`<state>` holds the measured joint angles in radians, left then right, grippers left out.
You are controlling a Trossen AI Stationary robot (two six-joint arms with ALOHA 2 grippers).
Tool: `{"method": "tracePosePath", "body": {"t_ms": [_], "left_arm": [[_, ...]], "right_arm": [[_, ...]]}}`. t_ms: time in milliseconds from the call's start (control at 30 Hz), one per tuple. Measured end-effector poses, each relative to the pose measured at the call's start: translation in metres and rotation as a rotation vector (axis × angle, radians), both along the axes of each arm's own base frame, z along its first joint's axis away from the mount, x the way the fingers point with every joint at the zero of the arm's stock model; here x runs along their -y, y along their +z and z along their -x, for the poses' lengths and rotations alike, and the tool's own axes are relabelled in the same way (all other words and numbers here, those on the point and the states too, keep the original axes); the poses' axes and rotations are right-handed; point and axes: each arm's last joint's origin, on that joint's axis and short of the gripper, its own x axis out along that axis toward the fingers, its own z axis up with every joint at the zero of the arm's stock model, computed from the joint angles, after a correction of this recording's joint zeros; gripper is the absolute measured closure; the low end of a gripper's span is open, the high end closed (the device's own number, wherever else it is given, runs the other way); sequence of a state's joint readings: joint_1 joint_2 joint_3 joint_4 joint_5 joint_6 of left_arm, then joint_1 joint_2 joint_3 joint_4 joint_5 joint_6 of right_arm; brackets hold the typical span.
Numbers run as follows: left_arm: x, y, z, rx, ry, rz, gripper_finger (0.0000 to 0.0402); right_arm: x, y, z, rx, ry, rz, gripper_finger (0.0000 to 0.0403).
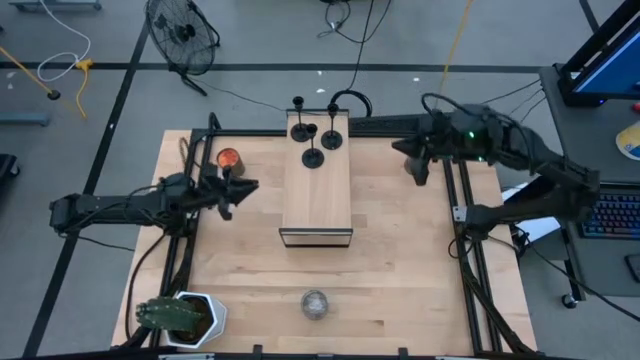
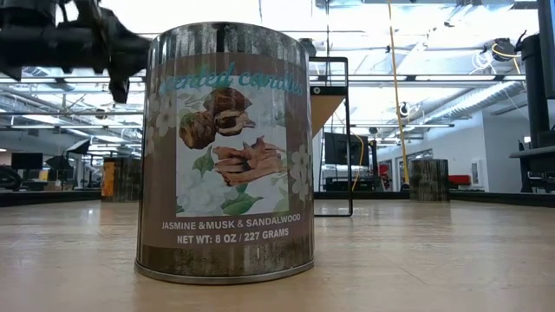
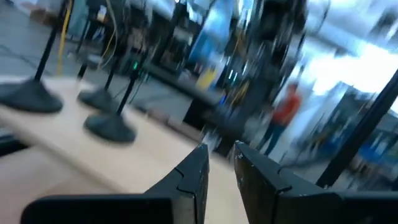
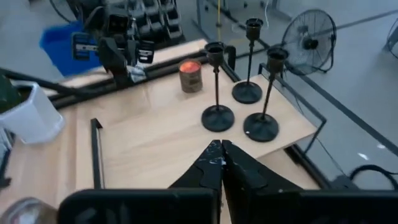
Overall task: Pick & Place candle stick holders
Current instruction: Put the left orange container candle on the shelf
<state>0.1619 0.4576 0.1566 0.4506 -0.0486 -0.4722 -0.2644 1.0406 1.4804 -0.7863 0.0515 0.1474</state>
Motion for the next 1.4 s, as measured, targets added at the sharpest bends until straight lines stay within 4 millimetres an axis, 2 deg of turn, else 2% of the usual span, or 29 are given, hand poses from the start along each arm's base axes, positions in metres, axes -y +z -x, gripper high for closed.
{"method": "tracePosePath", "body": {"t_ms": [133, 333, 533, 733, 967, 1100, 1300, 1400], "left_arm": [[0.0, 0.012, 0.002, 0.134, -0.018, 0.033, 0.0321], [0.002, 0.025, 0.002, 0.131, -0.083, 0.048, 0.0321], [0.002, 0.05, 0.002, -0.052, -0.069, 0.078, 0.0321], [0.003, 0.077, 0.014, -0.237, -0.02, 0.14, 0.0321], [0.004, 0.099, 0.027, -0.339, 0.019, 0.317, 0.0321], [0.004, 0.1, 0.023, -0.431, 0.033, 0.374, 0.0321], [0.001, 0.106, 0.004, -0.538, 0.023, 0.407, 0.0321], [-0.002, 0.106, -0.001, -0.646, 0.049, 0.472, 0.0321]], "right_arm": [[-0.005, -0.029, 0.018, 0.093, -0.015, -0.021, 0.0403], [-0.012, -0.063, 0.043, 0.19, -0.016, -0.006, 0.0403], [-0.018, -0.087, 0.067, 0.303, -0.017, 0.003, 0.0403], [-0.023, -0.108, 0.082, 0.343, 0.001, -0.021, 0.0403], [-0.026, -0.127, 0.094, 0.391, 0.001, -0.001, 0.0403], [-0.027, -0.142, 0.098, 0.424, 0.003, 0.013, 0.0403], [-0.028, -0.17, 0.099, 0.482, 0.006, 0.02, 0.0403], [-0.028, -0.182, 0.099, 0.513, 0.004, 0.013, 0.0403]]}}
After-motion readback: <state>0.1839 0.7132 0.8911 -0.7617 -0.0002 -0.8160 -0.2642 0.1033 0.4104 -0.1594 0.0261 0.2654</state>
